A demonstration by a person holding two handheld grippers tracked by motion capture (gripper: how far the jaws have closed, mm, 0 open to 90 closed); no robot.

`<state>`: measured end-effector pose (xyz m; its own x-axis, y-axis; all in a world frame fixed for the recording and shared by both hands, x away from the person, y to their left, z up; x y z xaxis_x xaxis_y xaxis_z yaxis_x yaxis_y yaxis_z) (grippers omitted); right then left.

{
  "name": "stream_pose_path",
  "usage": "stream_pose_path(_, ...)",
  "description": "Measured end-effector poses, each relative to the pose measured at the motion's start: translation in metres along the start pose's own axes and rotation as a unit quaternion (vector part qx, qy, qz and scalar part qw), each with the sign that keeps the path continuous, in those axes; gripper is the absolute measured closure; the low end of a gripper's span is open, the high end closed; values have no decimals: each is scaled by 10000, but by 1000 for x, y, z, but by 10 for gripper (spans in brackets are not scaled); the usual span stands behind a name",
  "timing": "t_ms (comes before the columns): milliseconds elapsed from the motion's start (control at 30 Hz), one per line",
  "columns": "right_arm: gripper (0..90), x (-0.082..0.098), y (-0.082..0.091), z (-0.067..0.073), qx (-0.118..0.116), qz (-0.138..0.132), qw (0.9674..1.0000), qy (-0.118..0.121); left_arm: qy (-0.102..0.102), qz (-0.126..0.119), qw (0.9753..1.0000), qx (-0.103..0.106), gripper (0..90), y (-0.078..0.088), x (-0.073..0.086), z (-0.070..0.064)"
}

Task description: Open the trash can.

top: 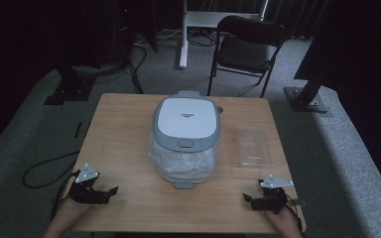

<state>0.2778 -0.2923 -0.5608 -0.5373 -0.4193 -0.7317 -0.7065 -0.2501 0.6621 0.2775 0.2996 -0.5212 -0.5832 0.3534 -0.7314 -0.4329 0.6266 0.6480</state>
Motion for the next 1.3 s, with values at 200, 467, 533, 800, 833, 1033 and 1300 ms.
stream_pose_path(200,134,0,0,0,2,3,10000,-6,-236,-22,9997,28,43,5,-19,-13)
stream_pose_path(467,134,0,0,-1,13,12,10000,-50,-511,-196,9983,195,43,10,-47,-33)
stream_pose_path(533,134,0,0,-1,15,9,10000,-56,-629,-191,9976,208,43,11,-55,-39)
stream_pose_path(800,134,0,0,-1,71,22,9999,-91,-1015,-397,9925,555,43,22,-89,-65)
stream_pose_path(833,134,0,0,-1,71,22,9999,-89,-1070,-463,9913,619,43,25,-94,-68)
stream_pose_path(1033,134,0,0,-1,78,22,9999,-99,-1328,-753,9841,906,43,40,-118,-85)
stream_pose_path(1300,134,0,0,-1,83,25,9999,-99,-1541,-924,9769,1157,47,43,-139,-96)
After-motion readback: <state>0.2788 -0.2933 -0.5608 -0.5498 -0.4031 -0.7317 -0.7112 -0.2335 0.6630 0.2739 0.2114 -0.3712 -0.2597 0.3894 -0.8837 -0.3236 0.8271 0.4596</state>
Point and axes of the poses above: each handheld gripper's, and its own axes: y roughly backward along the jaws, x roughly out of its underside, z roughly to its left, the point moved 1 cm from there along -y, roughly forward along the jaws, and after that the axes turned 14 degrees about x, right-handed, at the moved point
